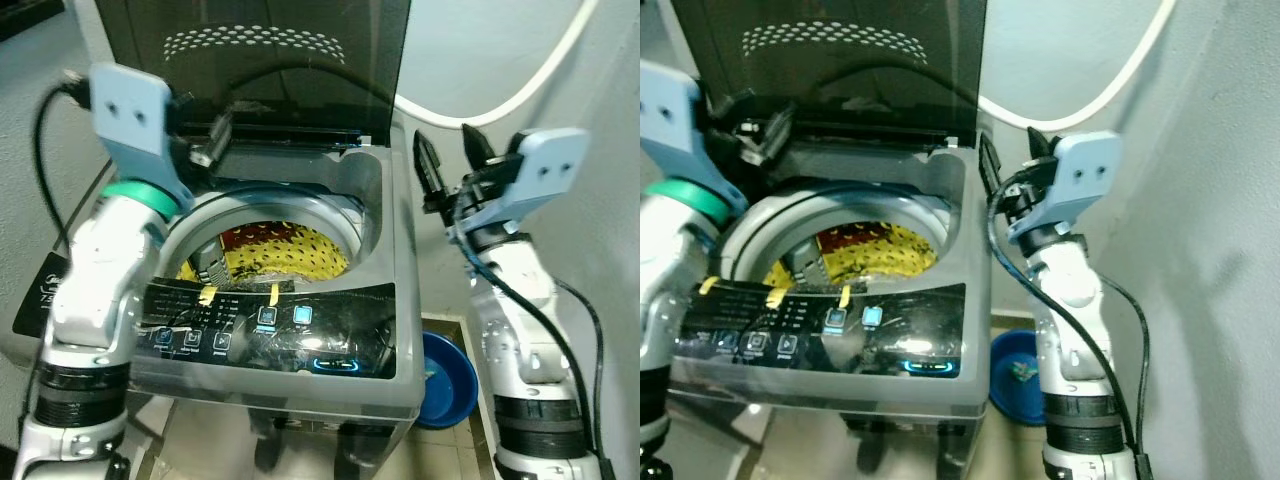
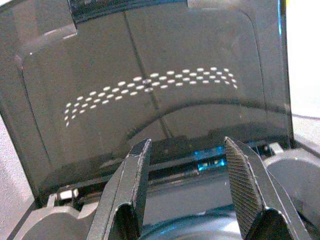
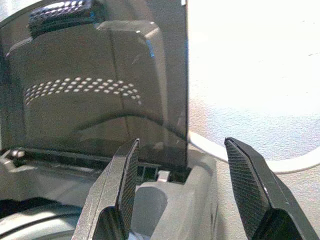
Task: Clothes washing
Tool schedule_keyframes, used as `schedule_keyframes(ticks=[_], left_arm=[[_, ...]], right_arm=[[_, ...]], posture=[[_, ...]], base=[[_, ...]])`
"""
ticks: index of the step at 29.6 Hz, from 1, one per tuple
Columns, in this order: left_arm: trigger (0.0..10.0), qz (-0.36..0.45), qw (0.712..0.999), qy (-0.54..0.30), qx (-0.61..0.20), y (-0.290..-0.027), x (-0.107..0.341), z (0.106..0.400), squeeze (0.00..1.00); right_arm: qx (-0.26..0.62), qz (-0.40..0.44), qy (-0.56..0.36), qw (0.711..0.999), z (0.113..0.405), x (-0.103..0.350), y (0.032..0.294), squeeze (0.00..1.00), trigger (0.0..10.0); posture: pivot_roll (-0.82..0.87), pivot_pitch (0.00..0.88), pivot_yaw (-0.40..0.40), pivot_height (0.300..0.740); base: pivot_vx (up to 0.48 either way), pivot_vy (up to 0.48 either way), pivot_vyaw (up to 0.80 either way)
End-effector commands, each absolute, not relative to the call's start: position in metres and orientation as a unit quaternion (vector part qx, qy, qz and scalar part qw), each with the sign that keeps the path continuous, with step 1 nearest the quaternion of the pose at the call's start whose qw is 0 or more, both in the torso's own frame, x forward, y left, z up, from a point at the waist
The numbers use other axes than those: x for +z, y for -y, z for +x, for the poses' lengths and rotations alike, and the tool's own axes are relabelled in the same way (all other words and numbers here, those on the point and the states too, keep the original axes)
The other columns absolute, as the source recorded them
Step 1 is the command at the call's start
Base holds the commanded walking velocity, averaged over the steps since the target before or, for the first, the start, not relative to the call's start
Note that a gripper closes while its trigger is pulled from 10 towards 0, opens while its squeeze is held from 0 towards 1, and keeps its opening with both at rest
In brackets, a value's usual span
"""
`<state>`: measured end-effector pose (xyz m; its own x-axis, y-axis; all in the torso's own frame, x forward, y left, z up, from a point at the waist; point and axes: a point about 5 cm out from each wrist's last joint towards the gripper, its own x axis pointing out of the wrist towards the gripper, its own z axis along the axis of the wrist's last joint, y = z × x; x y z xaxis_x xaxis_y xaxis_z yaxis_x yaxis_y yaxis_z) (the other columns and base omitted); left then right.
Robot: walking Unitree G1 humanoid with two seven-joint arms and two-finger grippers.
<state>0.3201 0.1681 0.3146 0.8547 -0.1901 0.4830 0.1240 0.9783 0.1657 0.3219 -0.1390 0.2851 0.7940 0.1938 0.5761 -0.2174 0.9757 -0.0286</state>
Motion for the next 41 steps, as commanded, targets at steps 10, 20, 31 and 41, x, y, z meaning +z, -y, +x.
schedule_keyframes(ticks=[10,20,31,41], left_arm=[[10.0,0.039,0.964,0.264,-0.023,-0.178,0.306,0.325,0.00],[10.0,0.039,0.964,0.261,-0.014,-0.181,0.303,0.324,0.00],[10.0,0.038,0.964,0.264,-0.020,-0.178,0.303,0.328,0.00],[10.0,0.040,0.964,0.264,-0.018,-0.178,0.303,0.329,0.00]], right_arm=[[0.165,0.054,0.295,0.940,0.334,0.295,0.112,0.00,10.0],[0.161,0.050,0.293,0.941,0.336,0.292,0.109,0.00,10.0],[0.157,0.032,0.288,0.944,0.336,0.287,0.109,0.00,10.0],[0.164,0.027,0.291,0.942,0.336,0.288,0.107,0.00,10.0]], posture=[[0.07,0.000,-0.007,0.740],[0.07,0.000,-0.010,0.740],[0.06,0.000,0.010,0.740],[0.06,0.000,0.009,0.740]], base=[[0.000,0.000,0.00],[0.000,0.000,0.00],[-0.303,0.000,0.00],[-0.338,0.000,0.00]])
